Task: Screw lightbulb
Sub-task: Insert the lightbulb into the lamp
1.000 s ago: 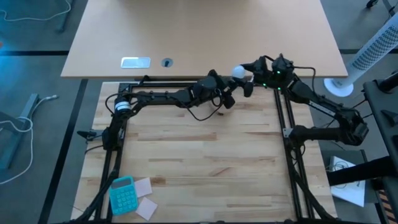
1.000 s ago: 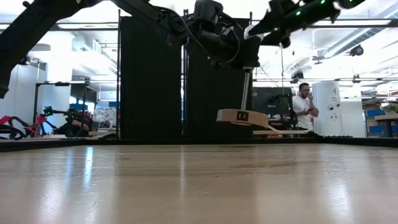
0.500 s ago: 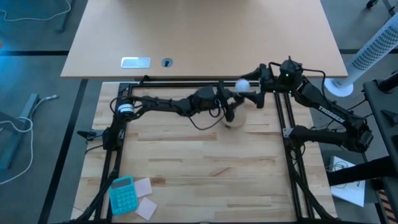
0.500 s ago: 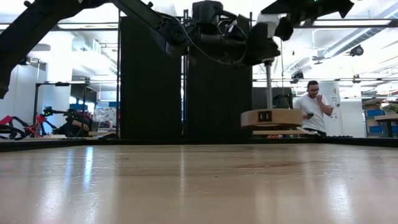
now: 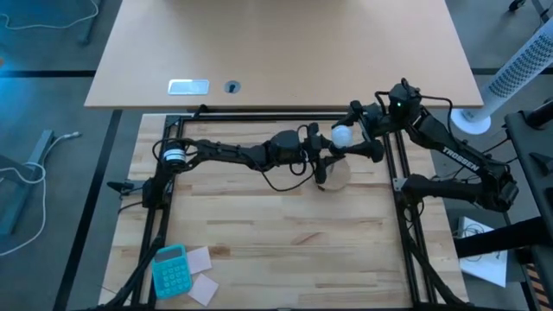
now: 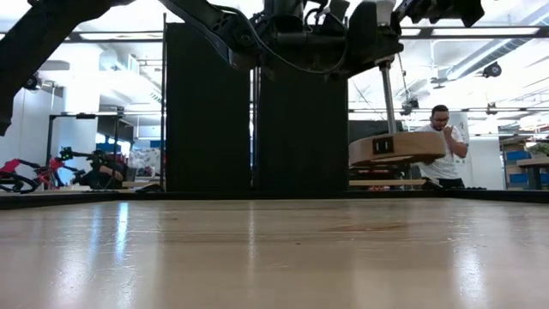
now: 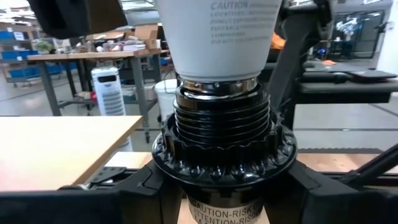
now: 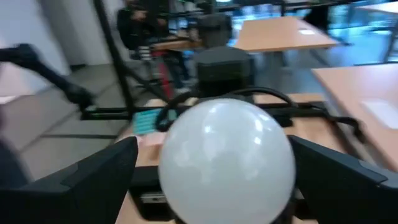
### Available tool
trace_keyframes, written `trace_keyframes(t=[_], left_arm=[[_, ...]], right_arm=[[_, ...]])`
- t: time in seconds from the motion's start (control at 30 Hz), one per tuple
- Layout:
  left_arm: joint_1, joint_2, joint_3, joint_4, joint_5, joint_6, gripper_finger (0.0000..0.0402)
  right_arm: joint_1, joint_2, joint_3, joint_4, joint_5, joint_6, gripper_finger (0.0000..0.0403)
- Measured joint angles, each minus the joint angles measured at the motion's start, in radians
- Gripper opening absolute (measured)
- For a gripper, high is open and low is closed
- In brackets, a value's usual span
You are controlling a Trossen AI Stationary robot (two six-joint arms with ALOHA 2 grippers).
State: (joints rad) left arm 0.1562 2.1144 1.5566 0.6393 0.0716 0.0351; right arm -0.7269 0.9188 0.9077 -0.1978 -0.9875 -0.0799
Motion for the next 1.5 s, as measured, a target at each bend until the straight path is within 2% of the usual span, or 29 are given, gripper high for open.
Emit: trace_keyframes(t=[0.2, 0.47, 0.7, 0.83, 1.03, 1.2, 1.33, 1.5], left_arm=[[-0.007, -0.002, 0.000, 0.020, 0.025, -0.022, 0.0159], [-0.008, -0.002, 0.000, 0.019, 0.020, -0.022, 0.0159], [0.002, -0.009, 0.000, -0.006, -0.039, -0.025, 0.0159], [0.023, -0.020, 0.017, -0.080, -0.080, -0.022, 0.0159], [0.056, -0.021, 0.068, -0.161, -0.139, -0.020, 0.0159], [0.076, -0.021, 0.117, -0.229, -0.266, -0.013, 0.0159], [0.090, -0.020, 0.130, -0.238, -0.330, -0.017, 0.0159], [0.109, -0.020, 0.129, -0.259, -0.357, -0.045, 0.0159]], right_arm=[[0.000, -0.001, 0.000, 0.035, -0.038, 0.000, 0.0390], [0.000, 0.000, 0.000, 0.045, -0.030, -0.001, 0.0334], [0.000, 0.000, 0.000, 0.044, 0.135, -0.017, 0.0274], [0.000, 0.005, 0.001, 0.041, 0.221, -0.026, 0.0256], [0.001, 0.029, 0.005, 0.060, 0.395, -0.050, 0.0258], [0.003, 0.069, 0.005, 0.125, 0.544, -0.046, 0.0254], [0.003, 0.120, 0.007, 0.200, 0.615, -0.018, 0.0253], [0.002, 0.170, 0.006, 0.243, 0.628, -0.005, 0.0274]])
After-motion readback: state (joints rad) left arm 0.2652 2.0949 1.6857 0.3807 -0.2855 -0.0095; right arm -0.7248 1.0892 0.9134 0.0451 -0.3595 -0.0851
